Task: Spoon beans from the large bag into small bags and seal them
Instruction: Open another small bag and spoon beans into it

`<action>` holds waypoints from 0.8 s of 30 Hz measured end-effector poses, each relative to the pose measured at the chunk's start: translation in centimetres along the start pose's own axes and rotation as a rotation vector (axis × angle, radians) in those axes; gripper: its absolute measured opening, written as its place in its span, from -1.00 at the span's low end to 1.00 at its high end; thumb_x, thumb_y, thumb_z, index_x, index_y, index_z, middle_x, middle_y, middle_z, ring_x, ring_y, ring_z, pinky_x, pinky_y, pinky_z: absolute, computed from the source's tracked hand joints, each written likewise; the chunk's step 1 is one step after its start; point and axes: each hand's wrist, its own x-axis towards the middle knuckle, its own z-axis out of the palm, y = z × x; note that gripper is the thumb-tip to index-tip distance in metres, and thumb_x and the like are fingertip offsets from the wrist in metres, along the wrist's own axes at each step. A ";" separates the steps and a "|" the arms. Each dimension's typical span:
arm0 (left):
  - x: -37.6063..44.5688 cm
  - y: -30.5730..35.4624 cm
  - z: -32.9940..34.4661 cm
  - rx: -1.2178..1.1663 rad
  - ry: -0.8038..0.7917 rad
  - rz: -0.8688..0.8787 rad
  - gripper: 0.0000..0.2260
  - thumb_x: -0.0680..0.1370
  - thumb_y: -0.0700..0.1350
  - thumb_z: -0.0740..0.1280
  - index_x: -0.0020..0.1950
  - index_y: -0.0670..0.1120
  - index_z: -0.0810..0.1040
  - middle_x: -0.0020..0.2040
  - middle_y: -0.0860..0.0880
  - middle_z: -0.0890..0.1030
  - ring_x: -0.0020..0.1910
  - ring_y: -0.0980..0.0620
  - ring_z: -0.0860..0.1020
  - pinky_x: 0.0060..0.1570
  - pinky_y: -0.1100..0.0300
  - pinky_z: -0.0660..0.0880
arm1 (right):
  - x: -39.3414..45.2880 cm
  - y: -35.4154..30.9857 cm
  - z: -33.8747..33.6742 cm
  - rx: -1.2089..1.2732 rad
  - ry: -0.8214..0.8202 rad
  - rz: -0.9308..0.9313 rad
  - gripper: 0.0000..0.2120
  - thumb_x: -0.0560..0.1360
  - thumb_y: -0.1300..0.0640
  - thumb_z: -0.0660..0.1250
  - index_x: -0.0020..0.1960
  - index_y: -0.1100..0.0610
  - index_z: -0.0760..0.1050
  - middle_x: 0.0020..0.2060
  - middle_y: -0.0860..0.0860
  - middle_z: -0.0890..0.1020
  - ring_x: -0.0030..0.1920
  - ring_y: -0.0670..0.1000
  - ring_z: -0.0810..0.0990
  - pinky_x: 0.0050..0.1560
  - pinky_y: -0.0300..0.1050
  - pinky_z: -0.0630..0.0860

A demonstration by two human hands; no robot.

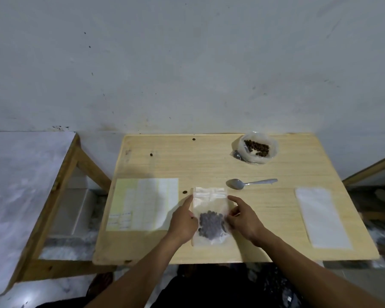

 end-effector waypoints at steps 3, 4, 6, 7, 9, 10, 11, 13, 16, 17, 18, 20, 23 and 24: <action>0.2 -0.2 0.1 0.135 -0.031 0.020 -0.33 0.56 -0.26 0.30 0.60 0.04 0.11 0.15 -0.09 0.60 -0.09 0.06 0.55 0.04 0.21 0.50 | -0.1 0.2 -0.2 -0.092 -0.018 -0.018 -0.38 0.45 0.25 0.39 0.46 0.03 0.31 -0.23 0.02 0.61 -0.19 0.01 0.60 -0.09 -0.08 0.56; 0.3 -0.2 0.1 0.181 -0.042 0.027 -0.32 0.56 -0.23 0.31 0.61 0.03 0.09 0.26 -0.13 0.57 0.02 0.01 0.57 0.11 0.17 0.50 | 0.0 0.3 -0.3 -0.125 -0.030 -0.026 -0.38 0.45 0.23 0.39 0.47 0.04 0.30 -0.24 0.00 0.60 -0.21 -0.04 0.58 -0.16 -0.18 0.51; 0.4 0.0 0.0 0.247 -0.073 0.027 -0.32 0.57 -0.17 0.31 0.61 -0.01 0.07 0.38 -0.17 0.49 0.26 -0.10 0.52 0.24 0.10 0.47 | 0.1 0.3 -0.7 -0.192 -0.056 -0.041 -0.39 0.46 0.22 0.38 0.47 0.07 0.30 -0.25 -0.03 0.58 -0.25 -0.10 0.54 -0.25 -0.29 0.42; 0.4 0.1 -0.1 0.272 -0.088 0.030 -0.34 0.57 -0.14 0.31 0.61 -0.03 0.08 0.39 -0.17 0.48 0.31 -0.12 0.48 0.27 0.09 0.45 | 0.1 0.3 -0.9 -0.220 -0.065 -0.047 -0.41 0.47 0.21 0.38 0.47 0.07 0.31 -0.25 -0.03 0.58 -0.25 -0.11 0.54 -0.26 -0.32 0.40; 0.3 0.5 -0.3 0.332 -0.088 0.042 -0.42 0.58 -0.11 0.29 0.57 -0.07 0.17 0.35 -0.14 0.50 0.30 -0.12 0.48 0.23 0.12 0.44 | 0.3 0.4 -1.4 -0.250 -0.056 -0.054 -0.46 0.50 0.18 0.37 0.45 0.06 0.34 -0.21 -0.01 0.60 -0.23 -0.10 0.54 -0.26 -0.34 0.40; 0.3 0.8 -0.4 0.364 -0.071 0.049 -0.48 0.58 -0.10 0.28 0.53 -0.09 0.23 0.32 -0.13 0.51 0.26 -0.11 0.50 0.15 0.14 0.44 | 0.4 0.4 -1.8 -0.250 -0.038 -0.050 -0.50 0.51 0.16 0.36 0.43 0.06 0.36 -0.20 0.00 0.60 -0.22 -0.09 0.54 -0.25 -0.34 0.40; 0.4 1.2 -0.5 0.393 -0.044 0.062 -0.54 0.59 -0.08 0.28 0.47 -0.09 0.28 0.29 -0.12 0.51 0.21 -0.11 0.53 0.07 0.16 0.43 | 0.5 0.5 -2.2 -0.250 -0.014 -0.046 -0.54 0.53 0.15 0.35 0.41 0.05 0.39 -0.18 0.01 0.61 -0.21 -0.07 0.54 -0.25 -0.34 0.40; 0.7 2.0 -0.5 0.428 0.007 0.101 -0.66 0.60 -0.06 0.27 0.35 -0.09 0.35 0.23 -0.10 0.53 0.11 -0.08 0.56 -0.04 0.17 0.41 | 0.6 0.7 -3.4 -0.250 0.050 -0.045 -0.63 0.54 0.12 0.35 0.35 0.06 0.47 -0.17 0.00 0.59 -0.18 -0.06 0.53 -0.25 -0.39 0.37; 1.4 4.0 0.2 0.383 0.041 0.187 -0.79 0.59 -0.05 0.28 0.21 -0.02 0.42 0.08 -0.03 0.57 -0.07 0.03 0.57 -0.05 0.15 0.48 | 0.9 1.5 -5.9 -0.205 0.199 -0.025 -0.75 0.55 0.10 0.34 0.21 0.10 0.57 -0.21 -0.03 0.58 -0.20 -0.06 0.54 -0.26 -0.40 0.36; 1.7 4.8 0.7 0.356 0.034 0.223 -0.81 0.59 -0.05 0.29 0.19 0.00 0.44 0.03 0.01 0.55 -0.11 0.07 0.55 -0.05 0.17 0.47 | 0.9 1.8 -6.9 -0.184 0.256 -0.013 -0.77 0.55 0.10 0.33 0.18 0.11 0.58 -0.22 -0.02 0.59 -0.22 -0.06 0.54 -0.28 -0.36 0.37; 1.9 5.8 1.5 0.329 0.005 0.265 -0.83 0.59 -0.07 0.29 0.18 0.01 0.47 -0.01 0.05 0.53 -0.12 0.09 0.53 -0.04 0.21 0.45 | 1.0 2.4 -8.0 -0.167 0.317 0.003 -0.79 0.55 0.10 0.33 0.15 0.12 0.58 -0.24 -0.01 0.59 -0.25 -0.06 0.53 -0.29 -0.30 0.38; 2.6 7.8 3.7 0.266 -0.089 0.360 -0.81 0.58 -0.11 0.29 0.19 0.01 0.52 -0.06 0.11 0.51 -0.10 0.10 0.52 -0.02 0.25 0.43 | 1.0 3.7 -10.5 -0.165 0.431 0.040 -0.80 0.56 0.11 0.31 0.14 0.14 0.58 -0.22 0.03 0.60 -0.24 -0.03 0.53 -0.25 -0.21 0.39; 3.8 10.7 8.1 0.247 -0.249 0.441 -0.78 0.58 -0.13 0.29 0.22 -0.03 0.55 -0.03 0.09 0.52 -0.09 0.06 0.54 0.02 0.20 0.47 | 0.8 6.6 -14.1 -0.208 0.582 0.129 -0.74 0.56 0.10 0.30 0.22 0.15 0.55 0.04 0.16 0.58 -0.05 0.07 0.56 -0.04 -0.10 0.46; 4.1 11.6 9.6 0.271 -0.301 0.459 -0.77 0.58 -0.13 0.28 0.23 -0.04 0.54 -0.01 0.07 0.52 -0.09 0.04 0.53 0.03 0.18 0.47 | 0.6 7.6 -15.1 -0.224 0.625 0.182 -0.71 0.55 0.10 0.30 0.25 0.13 0.54 0.12 0.19 0.55 0.04 0.14 0.56 0.03 -0.03 0.49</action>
